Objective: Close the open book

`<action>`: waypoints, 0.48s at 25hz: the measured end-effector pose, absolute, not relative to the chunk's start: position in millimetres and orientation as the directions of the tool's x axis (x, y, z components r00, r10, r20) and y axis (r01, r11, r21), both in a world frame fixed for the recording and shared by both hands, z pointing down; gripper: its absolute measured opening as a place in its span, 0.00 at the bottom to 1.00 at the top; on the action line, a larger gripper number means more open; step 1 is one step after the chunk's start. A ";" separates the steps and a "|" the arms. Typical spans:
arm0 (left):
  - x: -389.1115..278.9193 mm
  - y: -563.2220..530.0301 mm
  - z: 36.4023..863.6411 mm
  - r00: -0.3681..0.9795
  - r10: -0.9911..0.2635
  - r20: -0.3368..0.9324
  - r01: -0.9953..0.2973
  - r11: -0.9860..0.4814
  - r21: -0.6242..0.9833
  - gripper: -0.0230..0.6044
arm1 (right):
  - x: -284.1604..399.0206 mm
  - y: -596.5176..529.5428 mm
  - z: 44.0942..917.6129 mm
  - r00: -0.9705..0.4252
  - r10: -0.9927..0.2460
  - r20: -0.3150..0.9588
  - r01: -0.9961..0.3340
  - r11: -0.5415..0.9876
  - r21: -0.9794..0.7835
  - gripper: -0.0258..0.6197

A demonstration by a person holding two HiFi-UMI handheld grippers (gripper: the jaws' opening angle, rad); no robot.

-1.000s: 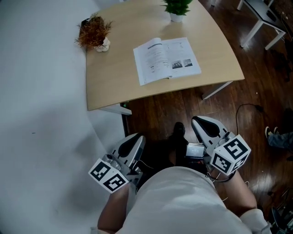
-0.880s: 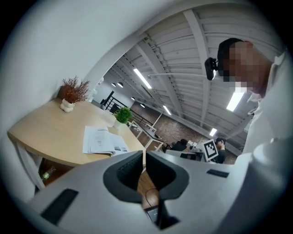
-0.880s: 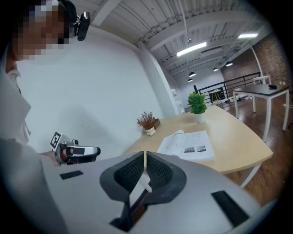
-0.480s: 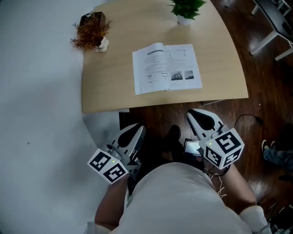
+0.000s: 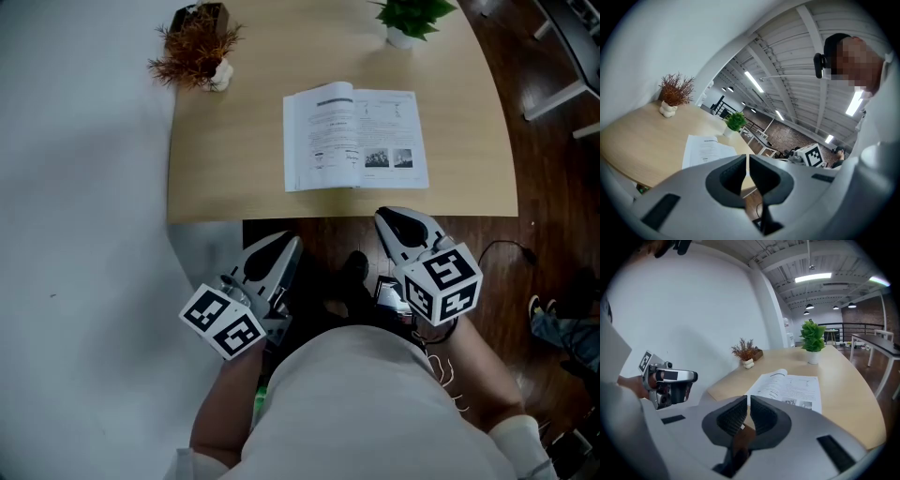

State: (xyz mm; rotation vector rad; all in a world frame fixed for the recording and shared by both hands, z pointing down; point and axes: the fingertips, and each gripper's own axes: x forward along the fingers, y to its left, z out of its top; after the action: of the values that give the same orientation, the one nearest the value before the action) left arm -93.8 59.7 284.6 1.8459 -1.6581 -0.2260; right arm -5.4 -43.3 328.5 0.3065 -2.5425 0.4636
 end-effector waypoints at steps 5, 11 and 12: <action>-124.0 50.9 292.4 0.233 -0.929 0.287 -0.820 -0.029 0.572 0.03 | -51.8 -49.1 341.2 -0.812 -0.141 0.566 -0.325 0.915 -0.239 0.04; -146.4 40.6 309.6 0.304 -0.907 0.290 -0.797 -0.076 0.599 0.03 | -90.0 -56.1 358.4 -0.784 -0.162 0.599 -0.351 0.912 -0.213 0.04; -149.9 38.7 312.6 0.315 -0.903 0.291 -0.793 -0.083 0.603 0.03 | -94.8 -57.6 362.0 -0.777 -0.166 0.607 -0.357 0.911 -0.208 0.04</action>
State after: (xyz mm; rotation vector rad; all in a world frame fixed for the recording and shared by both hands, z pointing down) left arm -149.9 38.7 312.6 1.8950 -1.5021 -0.2035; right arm -94.8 -57.6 362.0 0.3730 -2.4633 0.4182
